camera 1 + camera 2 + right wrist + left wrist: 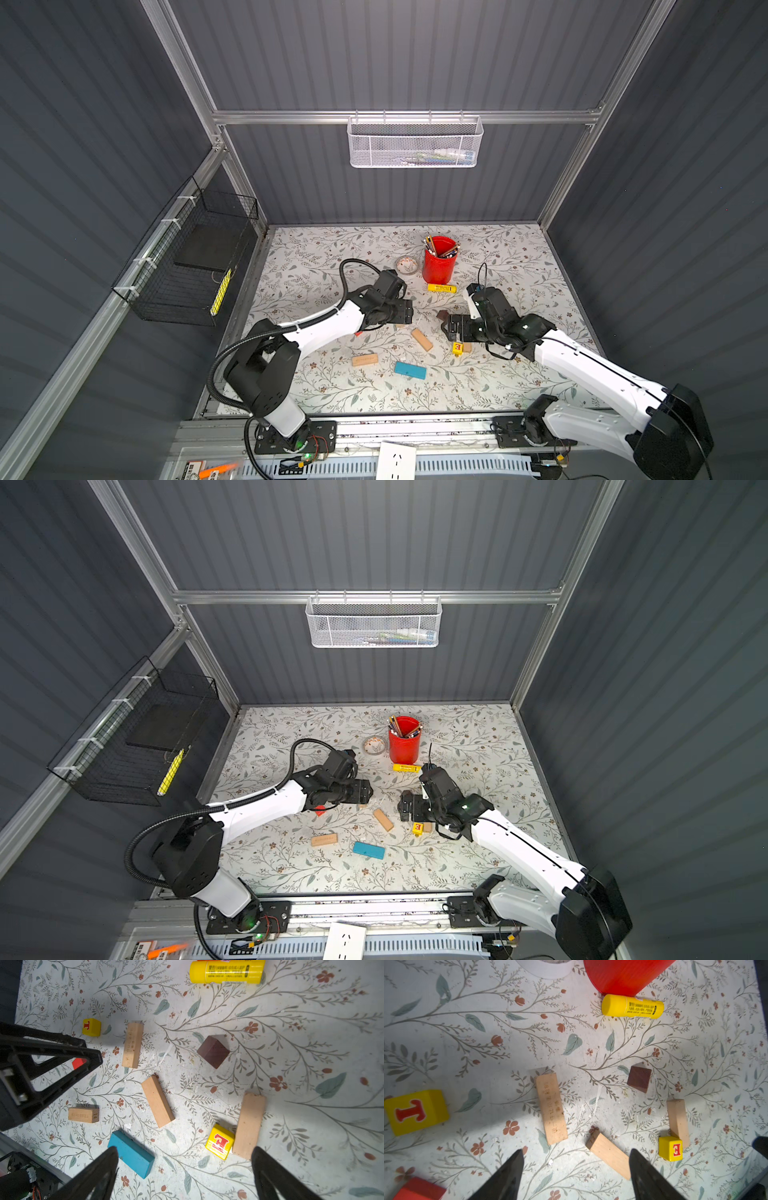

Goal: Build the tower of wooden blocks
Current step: 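Move the left and right grippers forward over the scattered wooden blocks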

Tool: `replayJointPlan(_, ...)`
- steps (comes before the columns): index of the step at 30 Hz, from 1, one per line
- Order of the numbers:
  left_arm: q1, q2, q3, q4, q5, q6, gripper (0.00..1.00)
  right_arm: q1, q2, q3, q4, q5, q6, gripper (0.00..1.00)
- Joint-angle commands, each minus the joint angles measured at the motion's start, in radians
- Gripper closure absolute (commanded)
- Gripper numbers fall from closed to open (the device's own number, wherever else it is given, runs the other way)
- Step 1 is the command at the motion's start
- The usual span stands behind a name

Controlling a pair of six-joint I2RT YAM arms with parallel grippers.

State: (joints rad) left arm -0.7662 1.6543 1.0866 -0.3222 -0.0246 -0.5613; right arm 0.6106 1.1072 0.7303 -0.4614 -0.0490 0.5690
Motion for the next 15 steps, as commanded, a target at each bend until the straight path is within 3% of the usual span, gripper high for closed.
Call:
replayJointPlan(1,-0.021,0.080,0.082,-0.084,-0.056,0.008,0.23,0.005,0.005,-0.010,0.013,0.018,0.021,0.01)
replayJointPlan(15,-0.036,0.299,0.251,-0.216,-0.205,-0.079,0.42,0.005,0.005,-0.014,0.033,0.038,0.010,0.01)
